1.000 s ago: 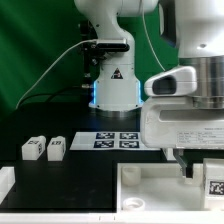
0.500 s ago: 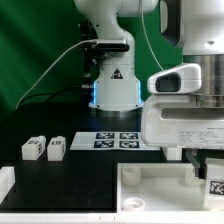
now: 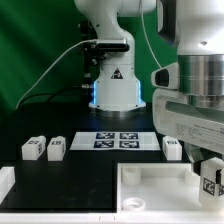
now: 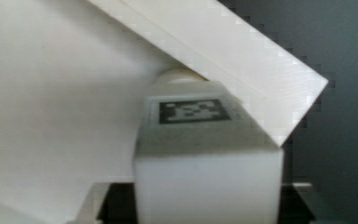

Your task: Assemble one leg

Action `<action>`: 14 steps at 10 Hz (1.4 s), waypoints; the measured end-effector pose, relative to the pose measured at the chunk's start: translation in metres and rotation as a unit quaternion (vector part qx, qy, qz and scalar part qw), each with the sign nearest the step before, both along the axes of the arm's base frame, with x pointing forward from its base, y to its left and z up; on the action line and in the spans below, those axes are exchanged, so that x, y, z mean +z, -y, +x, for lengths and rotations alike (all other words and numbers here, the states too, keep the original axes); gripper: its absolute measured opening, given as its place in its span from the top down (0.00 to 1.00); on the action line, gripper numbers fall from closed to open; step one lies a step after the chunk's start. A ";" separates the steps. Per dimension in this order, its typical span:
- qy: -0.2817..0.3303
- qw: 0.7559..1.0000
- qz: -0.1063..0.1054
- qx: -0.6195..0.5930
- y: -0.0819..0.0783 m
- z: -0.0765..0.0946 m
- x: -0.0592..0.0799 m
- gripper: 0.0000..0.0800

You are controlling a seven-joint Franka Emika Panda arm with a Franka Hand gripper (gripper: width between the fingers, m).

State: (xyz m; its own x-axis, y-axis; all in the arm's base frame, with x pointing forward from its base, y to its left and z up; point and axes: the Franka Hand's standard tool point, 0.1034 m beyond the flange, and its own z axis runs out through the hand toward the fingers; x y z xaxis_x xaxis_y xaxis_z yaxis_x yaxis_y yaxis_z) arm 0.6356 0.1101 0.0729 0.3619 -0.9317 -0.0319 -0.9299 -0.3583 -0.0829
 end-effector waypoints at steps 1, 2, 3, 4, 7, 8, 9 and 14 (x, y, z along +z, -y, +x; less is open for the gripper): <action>-0.007 0.992 0.018 -0.121 0.001 -0.003 0.000 0.63; -0.017 0.978 0.035 -0.206 0.000 -0.004 -0.001 0.63; -0.025 0.967 0.043 -0.250 0.001 -0.005 -0.001 0.63; -0.026 0.964 0.043 -0.261 0.000 -0.005 -0.001 0.63; -0.023 0.973 0.041 -0.225 0.000 -0.005 -0.001 0.40; -0.017 0.984 0.038 -0.171 0.001 -0.004 -0.001 0.26; -0.003 0.996 0.033 -0.085 0.003 -0.002 0.001 0.20; 0.032 0.968 0.002 0.247 -0.002 -0.011 0.000 0.19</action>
Offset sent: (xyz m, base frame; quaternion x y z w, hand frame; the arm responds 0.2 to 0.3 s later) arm 0.0081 0.0023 0.0065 0.0143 -0.0193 0.1997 0.9796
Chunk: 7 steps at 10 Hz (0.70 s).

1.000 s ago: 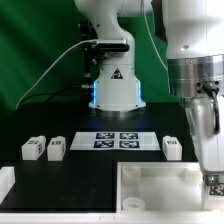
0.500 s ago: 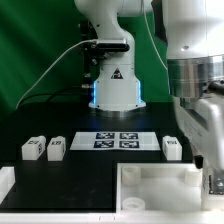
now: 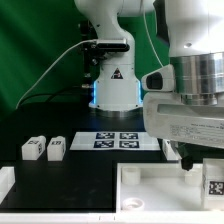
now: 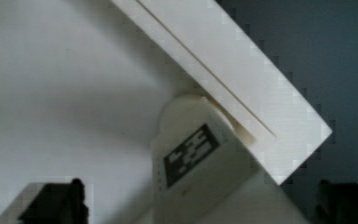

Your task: Assemble one leg

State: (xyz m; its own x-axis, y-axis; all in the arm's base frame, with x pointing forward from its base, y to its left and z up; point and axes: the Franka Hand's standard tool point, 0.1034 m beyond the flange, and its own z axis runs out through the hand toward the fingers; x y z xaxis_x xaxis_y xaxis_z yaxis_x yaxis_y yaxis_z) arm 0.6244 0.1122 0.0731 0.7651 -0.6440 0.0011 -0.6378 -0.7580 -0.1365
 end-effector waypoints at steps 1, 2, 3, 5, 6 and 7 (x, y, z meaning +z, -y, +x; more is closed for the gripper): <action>0.005 0.999 -0.005 0.050 0.002 0.000 0.000 0.19; 0.005 0.994 -0.017 0.109 0.000 -0.001 -0.001 0.19; 0.001 0.981 -0.040 0.190 -0.008 -0.001 -0.002 0.19; 0.005 0.971 -0.046 0.236 -0.006 0.000 -0.003 0.34; 0.004 0.974 -0.045 0.223 -0.006 0.000 -0.003 0.34; 0.001 0.981 -0.040 0.188 -0.007 0.000 -0.003 0.52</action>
Offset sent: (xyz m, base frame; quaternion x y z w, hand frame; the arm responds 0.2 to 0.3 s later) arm 0.0031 0.0125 -0.0023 -0.0188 -0.0117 -0.3770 0.9259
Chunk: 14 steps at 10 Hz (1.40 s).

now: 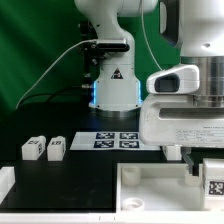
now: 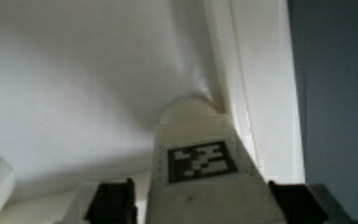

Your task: Assemble one leg

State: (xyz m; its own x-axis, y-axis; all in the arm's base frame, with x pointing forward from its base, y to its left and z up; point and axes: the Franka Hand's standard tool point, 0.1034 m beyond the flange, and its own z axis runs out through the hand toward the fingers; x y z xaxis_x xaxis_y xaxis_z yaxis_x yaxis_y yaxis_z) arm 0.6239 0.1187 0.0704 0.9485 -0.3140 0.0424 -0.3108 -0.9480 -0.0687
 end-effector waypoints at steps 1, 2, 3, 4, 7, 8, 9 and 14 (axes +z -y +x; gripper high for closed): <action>-0.004 0.999 0.002 -0.045 0.001 -0.001 0.000 0.62; -0.007 0.997 0.002 -0.077 0.003 -0.001 0.000 0.62; -0.015 0.991 0.002 -0.131 0.006 -0.002 0.000 0.62; -0.023 0.985 -0.004 -0.170 0.011 -0.001 0.000 0.62; -0.026 0.966 -0.017 -0.256 0.025 -0.003 0.001 0.61; -0.026 0.969 -0.019 -0.244 0.027 -0.003 0.001 0.61; -0.026 0.969 -0.019 -0.244 0.027 -0.003 0.001 0.61; -0.026 0.969 -0.019 -0.245 0.027 -0.004 -0.001 0.22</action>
Offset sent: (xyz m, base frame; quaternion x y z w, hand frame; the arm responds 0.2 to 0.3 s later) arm 0.0280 0.0126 0.0043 0.0116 -0.0052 0.3239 0.9460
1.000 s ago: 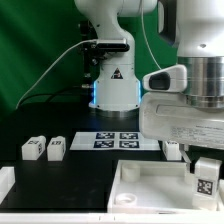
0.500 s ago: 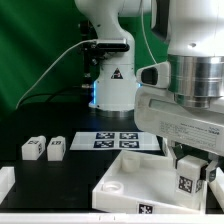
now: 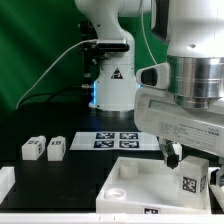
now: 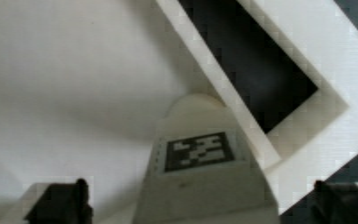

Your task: Assemble one leg

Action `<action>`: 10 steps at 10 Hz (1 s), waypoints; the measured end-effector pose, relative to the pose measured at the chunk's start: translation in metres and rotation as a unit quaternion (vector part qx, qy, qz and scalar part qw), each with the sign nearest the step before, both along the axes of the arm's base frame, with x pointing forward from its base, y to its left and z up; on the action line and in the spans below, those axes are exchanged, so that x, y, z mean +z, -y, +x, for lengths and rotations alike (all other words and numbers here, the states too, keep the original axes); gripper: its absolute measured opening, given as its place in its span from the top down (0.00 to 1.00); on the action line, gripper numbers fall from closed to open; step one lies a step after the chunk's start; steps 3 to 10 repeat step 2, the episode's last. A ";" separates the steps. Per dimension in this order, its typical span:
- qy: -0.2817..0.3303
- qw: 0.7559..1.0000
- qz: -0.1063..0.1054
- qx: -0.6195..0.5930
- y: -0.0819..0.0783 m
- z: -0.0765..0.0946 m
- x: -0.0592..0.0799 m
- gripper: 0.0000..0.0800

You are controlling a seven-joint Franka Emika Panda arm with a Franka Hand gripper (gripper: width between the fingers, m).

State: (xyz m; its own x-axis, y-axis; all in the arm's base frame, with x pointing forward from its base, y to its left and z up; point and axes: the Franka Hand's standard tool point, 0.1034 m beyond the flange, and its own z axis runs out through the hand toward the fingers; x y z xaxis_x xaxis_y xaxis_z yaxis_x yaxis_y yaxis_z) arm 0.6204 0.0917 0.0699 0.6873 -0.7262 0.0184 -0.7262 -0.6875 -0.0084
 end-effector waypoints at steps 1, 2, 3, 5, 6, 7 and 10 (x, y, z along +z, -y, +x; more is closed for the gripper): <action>0.000 1.000 0.000 0.000 0.000 0.000 0.000 0.19; 0.000 1.000 0.000 0.000 0.000 0.000 0.000 0.19; 0.000 1.000 0.000 0.000 0.000 0.000 0.000 0.19; 0.000 1.000 0.000 0.000 0.000 0.000 0.000 0.19; 0.000 1.000 0.000 0.000 0.000 0.000 0.000 0.19; 0.000 1.000 0.000 0.000 0.000 0.000 0.000 0.19; 0.000 1.000 0.000 0.000 0.000 0.000 0.000 0.19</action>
Offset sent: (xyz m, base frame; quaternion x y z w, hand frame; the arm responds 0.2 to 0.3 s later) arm 0.0000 0.0000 0.0000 0.0000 0.0000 0.0000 1.0000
